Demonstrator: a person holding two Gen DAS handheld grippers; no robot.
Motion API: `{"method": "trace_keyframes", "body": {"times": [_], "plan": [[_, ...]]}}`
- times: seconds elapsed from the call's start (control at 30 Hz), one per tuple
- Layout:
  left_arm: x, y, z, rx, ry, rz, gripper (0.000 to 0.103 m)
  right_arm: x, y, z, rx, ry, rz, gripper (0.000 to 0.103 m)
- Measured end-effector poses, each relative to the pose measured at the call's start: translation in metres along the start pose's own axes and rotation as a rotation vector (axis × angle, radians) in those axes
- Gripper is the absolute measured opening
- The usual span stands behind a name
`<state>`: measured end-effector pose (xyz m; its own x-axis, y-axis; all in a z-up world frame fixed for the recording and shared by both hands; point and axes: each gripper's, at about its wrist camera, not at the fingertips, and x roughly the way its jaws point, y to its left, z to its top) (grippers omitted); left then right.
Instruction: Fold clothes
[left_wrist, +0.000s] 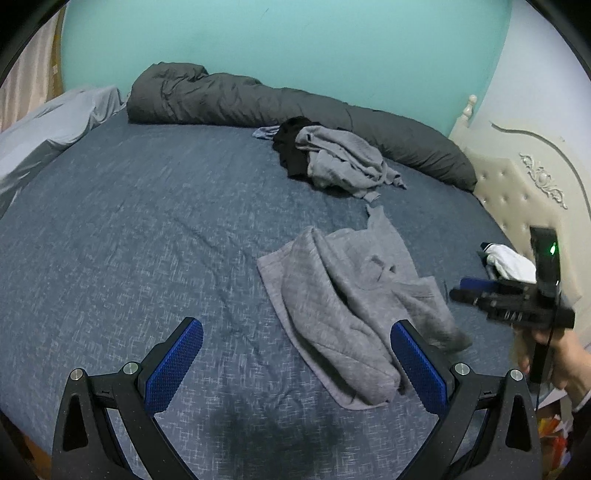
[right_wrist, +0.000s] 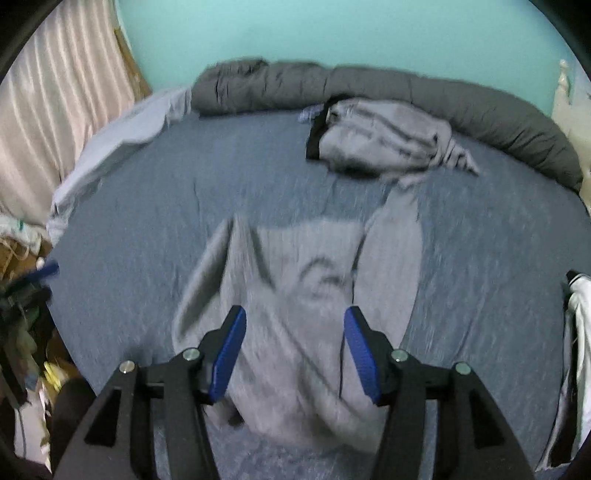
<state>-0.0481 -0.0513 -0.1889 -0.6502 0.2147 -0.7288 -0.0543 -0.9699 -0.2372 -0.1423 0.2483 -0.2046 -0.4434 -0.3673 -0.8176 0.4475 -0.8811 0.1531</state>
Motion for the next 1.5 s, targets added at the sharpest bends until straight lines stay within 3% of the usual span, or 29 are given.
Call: {"method": "trace_keyframes", "body": {"times": [0.33, 0.37, 0.47, 0.53, 0.8, 0.97, 1.5], "plan": [[0.01, 0.018, -0.007, 0.016, 0.022, 0.028, 0.103, 0.078, 0.015, -0.029, 0.022, 0.141, -0.007, 0.054], [0.012, 0.019, -0.006, 0.017, 0.026, 0.033, 0.103, 0.082, 0.014, -0.031, 0.029, 0.151, -0.005, 0.039], [0.022, 0.02, -0.007, 0.022, 0.043, 0.036, 0.103, 0.086, 0.013, -0.037, 0.021, 0.149, -0.018, 0.01], [0.029, 0.019, -0.008, 0.028, 0.056, 0.037, 0.103, 0.075, 0.007, -0.038, 0.021, 0.108, -0.018, 0.004], [0.062, -0.006, -0.011, 0.068, 0.108, -0.007, 0.103, 0.008, -0.023, -0.036, 0.026, -0.025, -0.056, 0.003], [0.087, -0.016, -0.005, 0.071, 0.144, -0.05, 0.103, -0.021, -0.044, -0.045, 0.016, -0.046, -0.079, 0.003], [0.16, -0.02, 0.009, 0.084, 0.234, -0.113, 0.103, -0.017, -0.077, -0.085, 0.065, -0.016, -0.074, 0.003]]}}
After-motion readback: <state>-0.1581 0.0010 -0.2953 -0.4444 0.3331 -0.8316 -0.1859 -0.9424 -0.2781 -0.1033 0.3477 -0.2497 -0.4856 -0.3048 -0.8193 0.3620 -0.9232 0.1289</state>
